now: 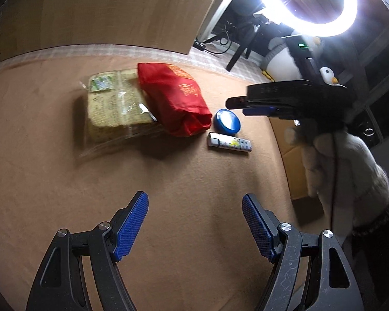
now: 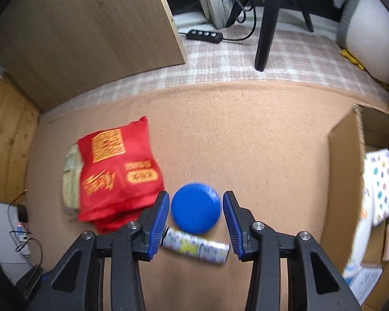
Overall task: Organize objects
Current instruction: 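Move the right tool to the blue lid and the left tool to the lighter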
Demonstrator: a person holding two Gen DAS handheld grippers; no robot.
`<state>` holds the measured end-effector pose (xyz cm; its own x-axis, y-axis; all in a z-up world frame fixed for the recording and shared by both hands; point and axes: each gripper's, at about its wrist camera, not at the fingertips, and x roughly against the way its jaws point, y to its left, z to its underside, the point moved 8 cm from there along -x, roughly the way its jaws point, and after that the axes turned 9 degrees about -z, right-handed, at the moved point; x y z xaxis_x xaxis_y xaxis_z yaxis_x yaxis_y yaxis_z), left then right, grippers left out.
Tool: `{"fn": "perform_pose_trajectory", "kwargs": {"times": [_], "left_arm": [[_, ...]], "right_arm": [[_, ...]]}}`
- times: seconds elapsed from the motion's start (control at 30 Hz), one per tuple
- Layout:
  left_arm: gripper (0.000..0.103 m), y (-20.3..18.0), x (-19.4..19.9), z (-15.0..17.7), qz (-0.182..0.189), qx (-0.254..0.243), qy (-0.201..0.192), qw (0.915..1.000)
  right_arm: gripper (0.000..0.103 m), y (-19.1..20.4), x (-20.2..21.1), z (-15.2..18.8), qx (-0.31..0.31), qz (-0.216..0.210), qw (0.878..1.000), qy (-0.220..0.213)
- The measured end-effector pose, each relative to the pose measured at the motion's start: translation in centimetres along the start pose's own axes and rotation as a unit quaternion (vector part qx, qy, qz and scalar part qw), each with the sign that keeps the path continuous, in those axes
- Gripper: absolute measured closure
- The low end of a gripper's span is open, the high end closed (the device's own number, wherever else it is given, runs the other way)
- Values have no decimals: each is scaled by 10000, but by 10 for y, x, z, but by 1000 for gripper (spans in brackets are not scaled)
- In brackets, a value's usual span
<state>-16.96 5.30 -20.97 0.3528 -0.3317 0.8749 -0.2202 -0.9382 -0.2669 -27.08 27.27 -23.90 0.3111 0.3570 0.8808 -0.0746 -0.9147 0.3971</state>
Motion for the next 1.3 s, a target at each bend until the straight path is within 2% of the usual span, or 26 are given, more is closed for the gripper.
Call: {"fn": "perform_pose_trajectory", "kwargs": {"times": [0.2,0.4,0.93,1.03,1.3], "left_arm": [[25,11,4,5,-30,70,-1,10000],[25,16,4,7,-14,76,41,10000],[25,-16,-28,7,112,-190,309,9993],[25,-28,-38,5,73,-301,375,9988],[26,-64,-68,-28,-83,-363,336,9987]], "right_arm": [[70,-3,-22,-15,79,240,9995,191],[74,-3,-30,-9,280,369,9979,460],[74,-23,-2,54,95,243,9979,596],[74,-26,6,64,187,354,9978,529],[69,-40,59,66,-477,-243,9982,-257]]}}
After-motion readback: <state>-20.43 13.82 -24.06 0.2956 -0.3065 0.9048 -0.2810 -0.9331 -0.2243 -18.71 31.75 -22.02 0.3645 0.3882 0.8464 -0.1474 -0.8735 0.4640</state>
